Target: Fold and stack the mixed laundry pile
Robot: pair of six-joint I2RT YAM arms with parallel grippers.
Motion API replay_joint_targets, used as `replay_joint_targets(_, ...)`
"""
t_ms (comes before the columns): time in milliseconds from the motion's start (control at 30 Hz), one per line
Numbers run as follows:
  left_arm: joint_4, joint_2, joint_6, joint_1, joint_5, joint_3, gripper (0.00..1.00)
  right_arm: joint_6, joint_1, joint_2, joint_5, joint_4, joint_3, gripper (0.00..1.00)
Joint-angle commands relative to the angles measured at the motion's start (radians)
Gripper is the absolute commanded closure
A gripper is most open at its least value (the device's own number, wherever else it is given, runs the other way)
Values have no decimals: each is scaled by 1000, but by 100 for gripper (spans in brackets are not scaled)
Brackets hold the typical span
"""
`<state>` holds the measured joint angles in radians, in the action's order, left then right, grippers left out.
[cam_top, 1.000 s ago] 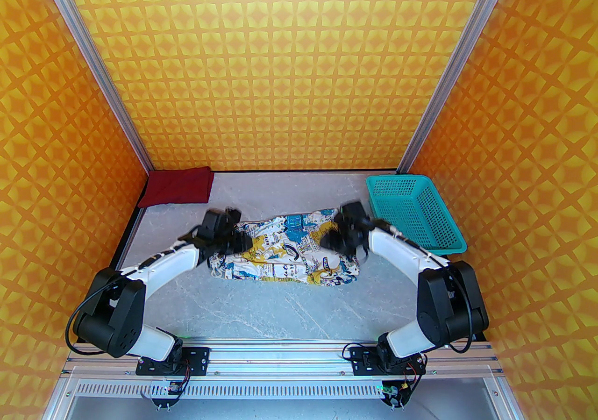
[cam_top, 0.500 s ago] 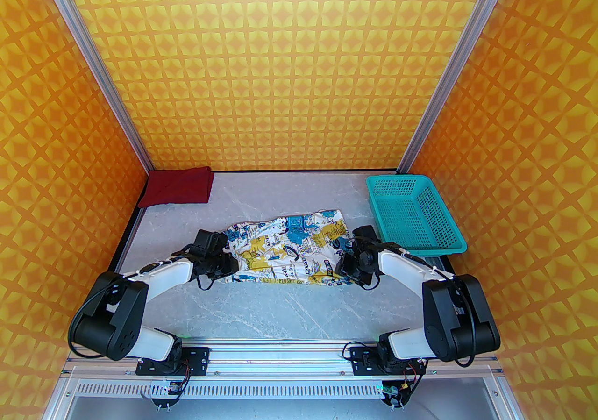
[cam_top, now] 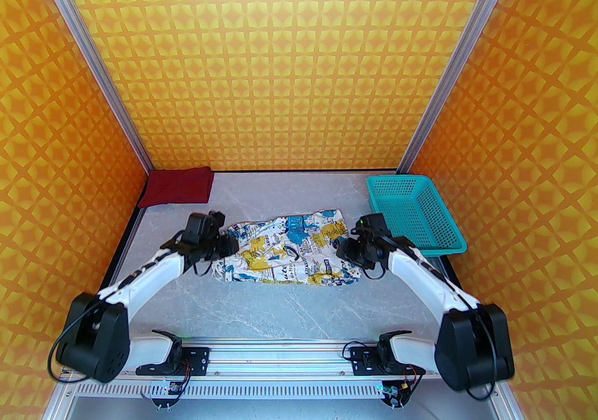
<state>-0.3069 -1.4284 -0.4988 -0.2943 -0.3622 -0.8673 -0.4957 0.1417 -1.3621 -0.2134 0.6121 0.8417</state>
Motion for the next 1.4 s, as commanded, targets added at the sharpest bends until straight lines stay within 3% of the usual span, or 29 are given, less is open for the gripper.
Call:
replay_joint_targets(0,66,-122,35,5,-11,-76,81,2,-2,-73,-7,-41,-5,56)
replay_joint_targets(233,142,-400,28,44,-12,-251,83,-11,-2,-147,24,-74,-57,57)
replay_joint_targets(433,217,-529,-12,93,-19,-278,84,-11,-4,-134,50,-66,-91,57)
replay_joint_targets(567,223,-557,-24,111,-41,-272,84,14,-4,-104,40,-38,-74,56)
replay_joint_targets(700,200,-476,-22,112,-41,-243,80,71,33,-14,5,-32,-29,50)
replay_joint_targets(867,117,-289,-11,123,-35,-197,68,173,240,38,80,-75,77,44)
replay_joint_targets(1000,69,-129,-22,186,-33,-80,66,346,487,-12,184,-194,131,32)
replay_joint_targets(1200,55,88,-37,312,-45,136,64,598,729,-238,168,-376,247,25)
replay_joint_targets(1367,107,185,-97,450,-154,281,54,834,871,-511,133,-317,493,25)
